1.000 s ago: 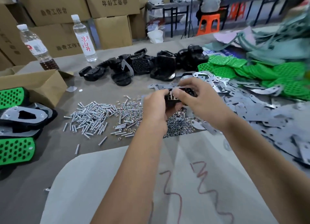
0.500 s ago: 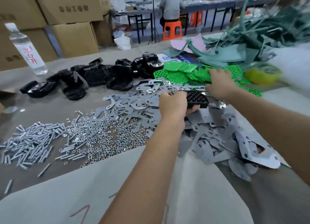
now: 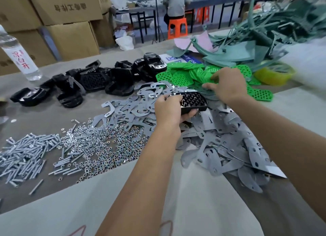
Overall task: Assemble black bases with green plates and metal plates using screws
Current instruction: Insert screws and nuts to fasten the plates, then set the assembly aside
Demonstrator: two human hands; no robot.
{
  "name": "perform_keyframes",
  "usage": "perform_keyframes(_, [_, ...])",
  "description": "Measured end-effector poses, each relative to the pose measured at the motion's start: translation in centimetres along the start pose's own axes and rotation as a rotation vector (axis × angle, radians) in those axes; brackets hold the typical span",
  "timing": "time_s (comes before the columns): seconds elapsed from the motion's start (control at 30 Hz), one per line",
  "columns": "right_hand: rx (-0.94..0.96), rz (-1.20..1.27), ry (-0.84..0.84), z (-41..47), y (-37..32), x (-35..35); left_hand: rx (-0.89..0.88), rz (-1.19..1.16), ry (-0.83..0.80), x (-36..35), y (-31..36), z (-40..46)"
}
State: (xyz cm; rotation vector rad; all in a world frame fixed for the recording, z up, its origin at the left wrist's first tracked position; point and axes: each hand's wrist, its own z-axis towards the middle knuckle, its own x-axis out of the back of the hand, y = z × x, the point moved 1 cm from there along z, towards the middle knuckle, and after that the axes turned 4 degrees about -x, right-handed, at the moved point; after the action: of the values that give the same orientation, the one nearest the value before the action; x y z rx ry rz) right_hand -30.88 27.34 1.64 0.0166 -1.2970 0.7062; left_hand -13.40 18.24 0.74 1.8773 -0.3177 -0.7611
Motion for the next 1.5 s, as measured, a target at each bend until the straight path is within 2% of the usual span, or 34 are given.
perform_keyframes(0.07, [-0.019, 0.019, 0.087, -1.1, -0.3, 1.2, -0.006, -0.001, 0.004, 0.9, 0.5, -0.4])
perform_keyframes(0.13, [-0.09, 0.069, 0.263, -2.3, -1.3, 2.3, -0.018, -0.01, 0.022, 2.2, 1.2, -0.9])
perform_keyframes(0.2, [-0.157, 0.245, 0.387, -4.1, -3.7, 2.7, -0.048, -0.024, 0.075, 4.2, 1.8, -1.3])
perform_keyframes(0.23, [-0.175, 0.449, 0.337, -5.1, -5.4, 2.4, -0.072, -0.015, 0.107, 5.4, 2.1, -1.4])
perform_keyframes(0.3, [-0.202, 0.943, 0.048, -7.6, -9.3, 0.9, -0.13, 0.015, 0.169, 8.4, 2.8, -1.9])
perform_keyframes(0.33, [-0.2, 1.098, -0.085, -9.0, -11.1, 0.0, -0.163, 0.035, 0.195, 9.8, 3.1, -2.2])
perform_keyframes(0.37, [-0.178, 1.166, -0.196, -10.7, -13.5, -1.2, -0.202, 0.058, 0.241, 12.1, 3.8, -2.7])
perform_keyframes(0.57, [-0.001, 1.349, -0.502, -17.4, -19.2, -5.4, -0.357, 0.082, 0.298, 19.4, 5.6, -5.1])
perform_keyframes(0.7, [0.1, 1.37, -0.58, -18.6, -19.8, -5.9, -0.386, 0.104, 0.27, 21.5, 5.3, -5.6])
perform_keyframes(0.93, [0.151, 1.342, -0.578, -19.1, -19.7, -5.8, -0.357, 0.106, 0.227, 22.0, 5.3, -5.2])
perform_keyframes(1.13, [0.112, 1.803, -0.711, -18.7, -19.5, -5.2, -0.328, 0.036, 0.257, 22.5, 5.6, -4.8])
perform_keyframes(1.2, [0.11, 1.769, -0.66, -18.4, -19.3, -5.0, -0.317, 0.031, 0.269, 22.6, 5.6, -4.7])
perform_keyframes(1.27, [0.03, 1.683, -0.56, -18.2, -19.2, -5.1, -0.319, 0.035, 0.276, 22.6, 5.5, -4.6])
perform_keyframes(1.33, [-0.02, 1.573, -0.371, -18.3, -19.1, -5.0, -0.325, 0.045, 0.274, 22.6, 5.4, -4.6])
perform_keyframes(1.37, [0.032, 1.439, -0.205, -18.3, -18.8, -5.0, -0.33, 0.052, 0.27, 22.5, 5.3, -4.6])
perform_keyframes(1.43, [0.264, 1.085, 0.067, -18.4, -18.8, -5.2, -0.334, 0.073, 0.26, 22.2, 5.1, -4.5])
perform_keyframes(1.47, [0.381, 0.958, 0.132, -18.7, -19.1, -5.2, -0.336, 0.078, 0.252, 22.0, 5.0, -4.5])
perform_keyframes(1.5, [0.466, 0.879, 0.108, -19.2, -19.6, -5.4, -0.343, 0.082, 0.245, 21.8, 4.9, -4.5])
